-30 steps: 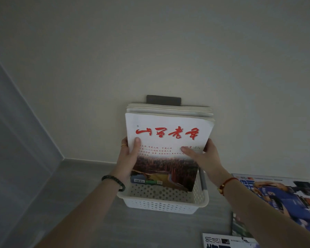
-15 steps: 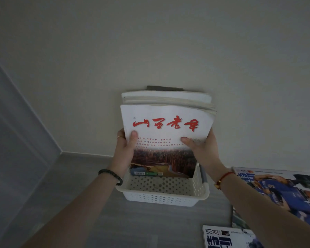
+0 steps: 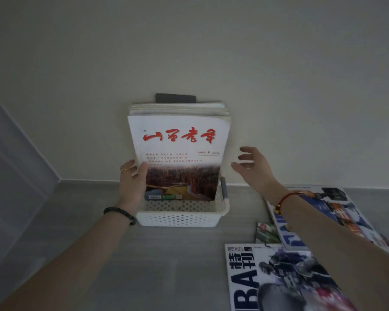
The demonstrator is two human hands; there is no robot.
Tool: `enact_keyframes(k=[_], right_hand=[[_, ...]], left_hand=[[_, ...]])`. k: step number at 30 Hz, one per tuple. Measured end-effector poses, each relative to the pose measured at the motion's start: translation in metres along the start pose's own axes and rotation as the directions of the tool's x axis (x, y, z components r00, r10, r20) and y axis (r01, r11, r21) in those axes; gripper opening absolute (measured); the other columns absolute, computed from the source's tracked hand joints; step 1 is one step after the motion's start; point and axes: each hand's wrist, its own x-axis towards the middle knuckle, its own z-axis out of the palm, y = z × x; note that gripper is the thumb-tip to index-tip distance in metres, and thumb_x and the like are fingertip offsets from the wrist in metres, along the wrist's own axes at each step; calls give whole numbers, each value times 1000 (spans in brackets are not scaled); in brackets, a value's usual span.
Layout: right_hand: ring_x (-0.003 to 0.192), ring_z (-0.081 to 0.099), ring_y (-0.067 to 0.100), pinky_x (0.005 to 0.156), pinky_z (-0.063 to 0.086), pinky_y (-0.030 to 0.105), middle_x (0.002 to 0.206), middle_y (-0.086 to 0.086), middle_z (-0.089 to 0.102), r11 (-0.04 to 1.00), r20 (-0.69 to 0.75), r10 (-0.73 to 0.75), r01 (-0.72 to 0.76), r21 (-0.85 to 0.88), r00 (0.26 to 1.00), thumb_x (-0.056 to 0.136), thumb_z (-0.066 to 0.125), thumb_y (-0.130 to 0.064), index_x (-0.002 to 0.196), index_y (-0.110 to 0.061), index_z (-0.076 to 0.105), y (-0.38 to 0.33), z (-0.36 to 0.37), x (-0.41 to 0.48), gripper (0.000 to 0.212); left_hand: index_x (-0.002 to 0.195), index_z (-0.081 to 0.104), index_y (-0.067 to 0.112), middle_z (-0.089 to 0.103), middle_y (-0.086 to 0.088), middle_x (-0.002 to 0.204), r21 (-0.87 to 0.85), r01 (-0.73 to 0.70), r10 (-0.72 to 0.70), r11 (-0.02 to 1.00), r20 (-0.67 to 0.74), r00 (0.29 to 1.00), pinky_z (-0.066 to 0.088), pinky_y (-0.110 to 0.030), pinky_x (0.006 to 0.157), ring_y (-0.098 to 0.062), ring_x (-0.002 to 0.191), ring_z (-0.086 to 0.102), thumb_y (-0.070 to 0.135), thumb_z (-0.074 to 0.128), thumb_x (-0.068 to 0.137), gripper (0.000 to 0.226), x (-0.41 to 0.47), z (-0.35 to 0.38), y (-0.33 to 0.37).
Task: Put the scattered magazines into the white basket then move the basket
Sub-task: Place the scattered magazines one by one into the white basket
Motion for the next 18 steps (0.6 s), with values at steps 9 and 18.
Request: enact_keyframes(k=[9,18], right_hand=[[72,59,8,54,52,18,99,2,59,997,-82,70,-74,-39,994,79,66,-12,115,-17,53,55,-115,-82,38],[87,60,17,74,47,27,106,5,60,976,-57,212,-214,-34,976,78,66,-8,110,-16,53,135,-205,-156,36]], left_hand=[[113,49,8,56,-11,111,18,38,-40,999,121,992,47,-34,86,-22,99,56,27,48,91,29,-105,28,-22],[119,48,13,56,-7,119,177,212,-257,961,290,922,44,-39,98,-22,109,55,31,48,91,33,-211,113,-61]])
